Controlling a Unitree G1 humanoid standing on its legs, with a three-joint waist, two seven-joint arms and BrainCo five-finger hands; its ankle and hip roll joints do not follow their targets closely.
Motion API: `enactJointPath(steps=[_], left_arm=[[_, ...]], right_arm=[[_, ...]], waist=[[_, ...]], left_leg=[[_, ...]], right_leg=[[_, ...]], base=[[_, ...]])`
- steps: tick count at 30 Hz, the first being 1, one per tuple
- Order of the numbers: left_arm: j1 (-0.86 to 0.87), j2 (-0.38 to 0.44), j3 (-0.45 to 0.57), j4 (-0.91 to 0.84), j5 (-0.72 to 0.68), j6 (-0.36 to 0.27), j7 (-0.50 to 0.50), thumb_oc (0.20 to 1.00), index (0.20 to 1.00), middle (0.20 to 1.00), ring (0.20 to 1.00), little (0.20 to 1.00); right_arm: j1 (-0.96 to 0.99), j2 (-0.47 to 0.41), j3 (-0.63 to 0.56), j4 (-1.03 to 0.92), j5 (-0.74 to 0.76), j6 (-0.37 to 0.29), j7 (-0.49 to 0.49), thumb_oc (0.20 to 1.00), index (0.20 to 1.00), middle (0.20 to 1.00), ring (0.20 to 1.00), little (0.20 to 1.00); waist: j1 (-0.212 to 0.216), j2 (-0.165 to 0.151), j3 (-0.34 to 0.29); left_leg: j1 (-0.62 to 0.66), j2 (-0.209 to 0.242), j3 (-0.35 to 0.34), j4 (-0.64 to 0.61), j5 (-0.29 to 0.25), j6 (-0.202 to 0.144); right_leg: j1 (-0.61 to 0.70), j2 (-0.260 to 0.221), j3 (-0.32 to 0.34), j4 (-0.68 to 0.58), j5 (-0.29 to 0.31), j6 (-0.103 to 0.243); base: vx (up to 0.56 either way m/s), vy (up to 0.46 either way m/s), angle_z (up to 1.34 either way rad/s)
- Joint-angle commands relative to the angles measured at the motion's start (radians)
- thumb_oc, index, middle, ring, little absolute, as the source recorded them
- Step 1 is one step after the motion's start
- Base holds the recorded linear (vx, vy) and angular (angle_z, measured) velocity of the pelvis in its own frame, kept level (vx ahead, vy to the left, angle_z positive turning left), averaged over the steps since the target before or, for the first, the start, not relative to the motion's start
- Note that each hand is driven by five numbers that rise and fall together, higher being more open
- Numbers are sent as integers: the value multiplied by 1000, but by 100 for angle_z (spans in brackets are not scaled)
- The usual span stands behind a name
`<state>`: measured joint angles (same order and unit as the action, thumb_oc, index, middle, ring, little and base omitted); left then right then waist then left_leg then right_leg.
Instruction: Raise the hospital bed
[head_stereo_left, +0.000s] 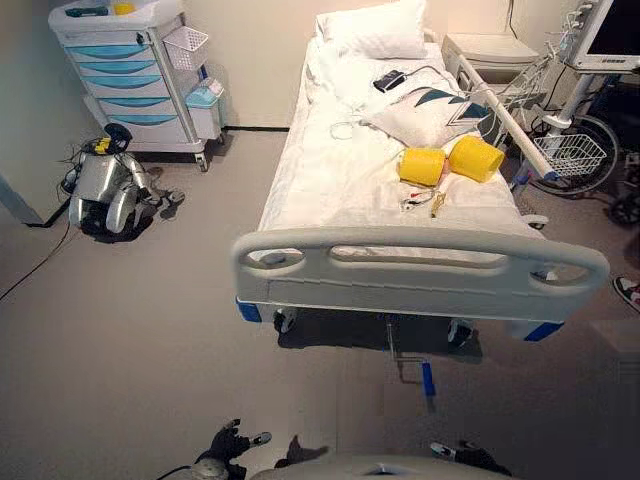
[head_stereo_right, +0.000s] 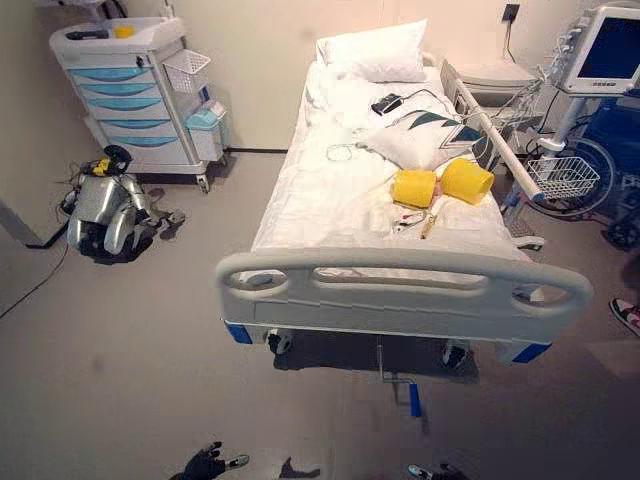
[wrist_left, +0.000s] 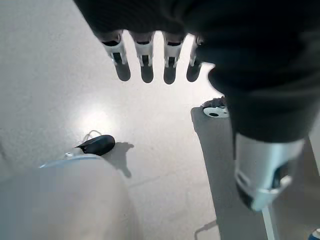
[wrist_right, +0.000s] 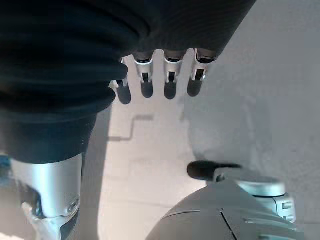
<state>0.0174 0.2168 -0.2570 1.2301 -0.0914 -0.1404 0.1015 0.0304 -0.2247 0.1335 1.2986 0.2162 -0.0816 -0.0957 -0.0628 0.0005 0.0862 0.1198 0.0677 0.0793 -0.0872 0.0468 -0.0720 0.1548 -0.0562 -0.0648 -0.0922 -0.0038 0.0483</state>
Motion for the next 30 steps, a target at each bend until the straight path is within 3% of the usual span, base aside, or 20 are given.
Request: enactJointPath(steps=[1, 7, 12, 20, 21, 30], left_arm=[[-70, 2, -12, -10, 15, -22, 2, 1000, 1000, 1000, 1000, 1000], [-77, 4, 4, 2, -13, -18, 2, 1000, 1000, 1000, 1000, 1000], [-99, 10, 4, 2, -31, -14, 22, 1000, 1000, 1000, 1000, 1000], [-163, 11, -42, -34, -87, -22, 60, 1000, 1000, 1000, 1000, 1000], [-176, 20, -57, -68, -103, -26, 63, 1000, 1000, 1000, 1000, 1000], [-228, 74, -61, -253, -173, -51, 135, 1000, 1000, 1000, 1000, 1000]], right_arm=[[-52, -25, 37, -4, -11, -14, -3, 1000, 1000, 1000, 1000, 1000], [-63, -24, 36, -18, 9, -17, -2, 1000, 1000, 1000, 1000, 1000], [-111, -26, 42, -32, 34, -17, -23, 1000, 1000, 1000, 1000, 1000], [-259, -61, 78, -98, 63, -28, -79, 1000, 1000, 1000, 1000, 1000], [-292, -76, 102, -163, 51, -31, -96, 1000, 1000, 1000, 1000, 1000], [-403, -113, 111, -398, 92, -66, -188, 1000, 1000, 1000, 1000, 1000]], waist=[[13, -39, 25], [12, -42, 37], [10, -34, 88], [19, 11, 225], [16, 20, 274], [2, 23, 388]], left_leg=[[9, -2, -29, 22, -19, -3], [-16, -1, -34, 51, -28, 0], [-98, -4, -38, 89, -22, 1], [-281, -16, -34, 175, -7, -5], [-333, -19, -38, 211, -8, -8], [-569, -9, -42, 360, -13, -12]], right_leg=[[-29, -82, -5, 29, 41, 110], [-59, -81, 2, 62, 32, 107], [-143, -80, 10, 101, 36, 102], [-335, -83, 39, 162, 64, 96], [-395, -77, 45, 201, 62, 92], [-646, -66, 67, 372, 40, 82]], base=[[-466, 175, -79], [-9, -2, 0], [-104, -2, 0], [-150, -3, -8], [-126, -16, -3], [-166, -47, -5]])
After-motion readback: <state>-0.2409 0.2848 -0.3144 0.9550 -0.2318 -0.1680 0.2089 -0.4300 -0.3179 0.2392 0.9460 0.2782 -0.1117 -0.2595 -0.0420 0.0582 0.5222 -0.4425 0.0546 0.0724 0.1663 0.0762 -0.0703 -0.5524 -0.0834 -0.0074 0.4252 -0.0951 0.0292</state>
